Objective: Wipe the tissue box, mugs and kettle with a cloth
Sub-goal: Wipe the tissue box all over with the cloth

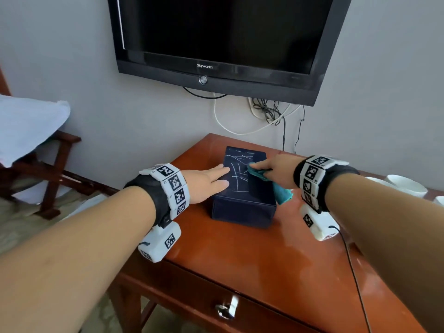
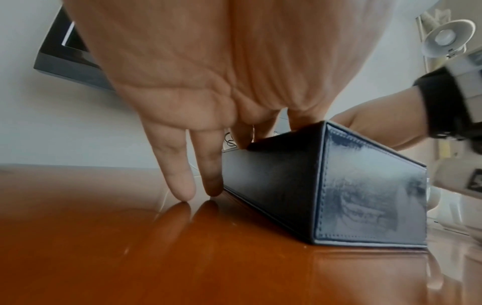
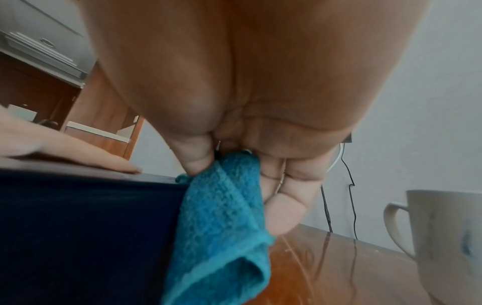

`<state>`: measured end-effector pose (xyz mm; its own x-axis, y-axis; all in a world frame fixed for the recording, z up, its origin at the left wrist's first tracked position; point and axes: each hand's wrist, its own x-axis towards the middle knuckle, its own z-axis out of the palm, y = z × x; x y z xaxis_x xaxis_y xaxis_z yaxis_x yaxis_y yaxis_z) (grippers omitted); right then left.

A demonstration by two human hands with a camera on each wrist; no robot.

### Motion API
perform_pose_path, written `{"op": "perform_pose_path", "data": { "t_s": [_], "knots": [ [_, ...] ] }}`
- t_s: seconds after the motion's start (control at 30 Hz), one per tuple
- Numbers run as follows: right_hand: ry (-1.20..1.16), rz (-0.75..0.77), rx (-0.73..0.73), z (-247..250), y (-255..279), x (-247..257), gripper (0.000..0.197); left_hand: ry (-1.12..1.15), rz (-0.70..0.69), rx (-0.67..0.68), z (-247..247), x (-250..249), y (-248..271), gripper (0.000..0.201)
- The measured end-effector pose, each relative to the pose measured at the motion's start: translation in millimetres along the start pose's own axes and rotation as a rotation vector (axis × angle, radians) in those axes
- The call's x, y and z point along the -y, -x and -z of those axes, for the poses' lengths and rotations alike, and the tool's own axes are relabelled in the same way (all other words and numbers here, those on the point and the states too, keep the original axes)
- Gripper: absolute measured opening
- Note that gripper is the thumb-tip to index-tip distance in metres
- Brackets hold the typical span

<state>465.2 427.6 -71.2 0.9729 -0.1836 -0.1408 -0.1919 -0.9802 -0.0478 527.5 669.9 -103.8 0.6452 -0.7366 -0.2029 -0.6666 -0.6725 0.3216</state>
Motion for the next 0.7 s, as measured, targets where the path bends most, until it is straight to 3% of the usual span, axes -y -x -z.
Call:
{"op": "perform_pose_path", "data": {
  "t_s": [0.37,0.7],
  "knots": [
    [-0.023,-0.029,-0.079,-2,-76,-19,0.051,-0.116,0.003,0.062,11,-1,-4,0.064],
    [0.020,-0.042,-0.044,1,-71,-4,0.059,-0.065,0.032,0.039,4,-6,-4,0.062]
  ]
}}
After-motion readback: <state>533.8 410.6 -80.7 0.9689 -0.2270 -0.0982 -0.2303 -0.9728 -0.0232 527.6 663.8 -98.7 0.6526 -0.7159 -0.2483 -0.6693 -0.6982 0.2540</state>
